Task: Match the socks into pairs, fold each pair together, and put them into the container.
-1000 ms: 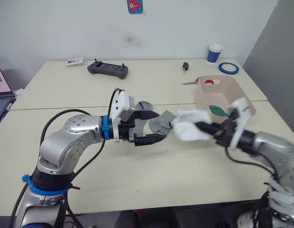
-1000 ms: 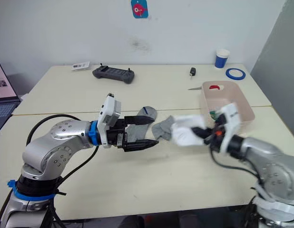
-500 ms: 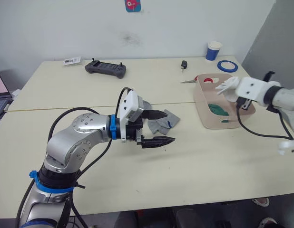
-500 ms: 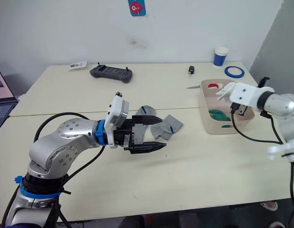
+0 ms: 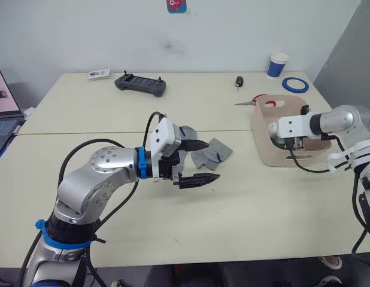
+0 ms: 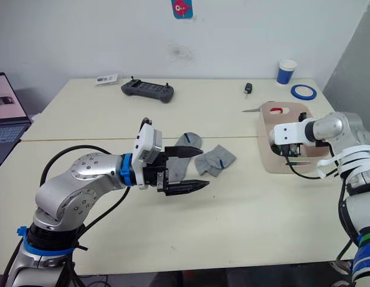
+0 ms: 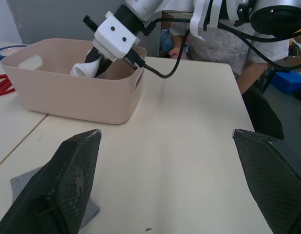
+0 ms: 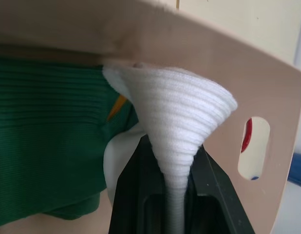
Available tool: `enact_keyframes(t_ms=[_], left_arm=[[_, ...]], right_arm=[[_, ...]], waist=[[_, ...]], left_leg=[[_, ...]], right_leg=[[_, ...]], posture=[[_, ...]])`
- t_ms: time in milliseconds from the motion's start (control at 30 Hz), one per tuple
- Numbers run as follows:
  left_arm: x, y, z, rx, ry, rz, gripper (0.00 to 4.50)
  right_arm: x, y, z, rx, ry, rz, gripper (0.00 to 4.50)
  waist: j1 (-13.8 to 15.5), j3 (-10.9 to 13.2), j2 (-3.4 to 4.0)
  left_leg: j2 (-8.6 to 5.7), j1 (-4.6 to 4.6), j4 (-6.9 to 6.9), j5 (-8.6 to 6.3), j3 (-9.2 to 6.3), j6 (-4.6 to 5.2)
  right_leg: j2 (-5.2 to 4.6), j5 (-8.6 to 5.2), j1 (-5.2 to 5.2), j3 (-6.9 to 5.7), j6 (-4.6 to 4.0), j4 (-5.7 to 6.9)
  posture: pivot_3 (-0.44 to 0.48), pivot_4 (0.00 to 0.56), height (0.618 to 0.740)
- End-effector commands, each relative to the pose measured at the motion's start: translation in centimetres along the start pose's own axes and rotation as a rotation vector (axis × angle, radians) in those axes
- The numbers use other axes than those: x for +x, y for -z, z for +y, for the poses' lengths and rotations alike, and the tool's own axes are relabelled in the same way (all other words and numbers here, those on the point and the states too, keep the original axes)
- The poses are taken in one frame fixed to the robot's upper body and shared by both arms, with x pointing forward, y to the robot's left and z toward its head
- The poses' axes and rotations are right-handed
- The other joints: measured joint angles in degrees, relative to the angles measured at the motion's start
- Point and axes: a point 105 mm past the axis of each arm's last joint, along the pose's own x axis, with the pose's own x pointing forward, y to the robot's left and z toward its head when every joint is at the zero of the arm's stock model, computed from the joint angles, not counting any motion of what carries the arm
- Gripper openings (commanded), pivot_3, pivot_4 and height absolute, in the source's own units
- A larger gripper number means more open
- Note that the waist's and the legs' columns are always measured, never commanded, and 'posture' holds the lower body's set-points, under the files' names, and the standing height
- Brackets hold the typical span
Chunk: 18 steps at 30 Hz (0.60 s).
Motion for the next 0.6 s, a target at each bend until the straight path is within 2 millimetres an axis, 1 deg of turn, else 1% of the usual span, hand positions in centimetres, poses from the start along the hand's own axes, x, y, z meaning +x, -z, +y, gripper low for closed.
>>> enact_keyframes(t_ms=[33,100,167,200,300,500,600], left_arm=[[0.1,-1.0,0.0,0.053,0.000,-0.028,4.50],[0.1,-1.1,0.1,0.056,0.001,-0.029,4.50],[0.2,-1.1,0.1,0.057,0.002,-0.029,4.50],[0.2,-1.1,0.2,0.058,0.002,-0.029,4.50],[0.3,-1.1,0.2,0.059,0.003,-0.031,4.50],[0.2,-1.0,0.4,0.060,0.002,-0.031,4.50],[0.0,-0.9,0.6,0.061,-0.007,-0.028,4.50]], right_arm=[[-1.6,-0.2,-1.3,-0.002,-0.018,-0.015,1.76],[-2.3,-0.3,-1.6,0.003,-0.046,-0.018,2.32],[-3.0,-0.3,-1.8,0.009,-0.077,-0.014,3.08],[-3.6,-0.2,-1.9,0.008,-0.093,-0.009,3.30],[-5.2,-0.1,-2.3,0.010,-0.110,-0.002,4.44],[-8.7,0.6,-2.7,0.002,-0.093,0.041,4.48],[-10.3,0.8,-3.5,0.006,-0.013,0.058,4.48]], waist=[[0.1,0.0,0.00],[0.1,0.0,0.01],[0.3,0.0,0.02],[0.4,0.0,0.03],[0.6,0.1,0.10],[0.7,0.1,0.21],[0.7,0.1,0.21]], left_leg=[[0.00,0.02,0.02,0.00,-0.01,0.00],[0.00,0.02,0.07,-0.01,-0.03,0.01],[0.00,0.02,0.11,-0.01,-0.05,0.02],[0.00,0.02,0.13,-0.01,-0.05,0.02],[0.00,0.00,0.19,-0.02,-0.06,0.03],[0.00,0.01,0.24,-0.11,-0.08,0.20],[0.00,0.01,0.27,-0.12,-0.11,0.21]], right_leg=[[0.00,0.00,0.02,-0.01,0.00,0.01],[0.00,0.01,0.04,-0.02,-0.01,0.04],[0.00,0.01,0.05,-0.03,-0.02,0.06],[0.00,0.01,0.05,-0.04,-0.02,0.07],[0.00,0.02,0.07,-0.04,-0.02,0.07],[0.00,0.02,0.09,-0.05,-0.02,0.09],[0.00,0.02,0.09,-0.08,-0.03,0.11]], posture=[[0.000,0.150,0.740],[0.000,0.150,0.740],[0.000,0.150,0.740],[0.000,0.150,0.740],[0.000,0.150,0.740],[0.000,0.150,0.740],[0.000,0.150,0.740]])
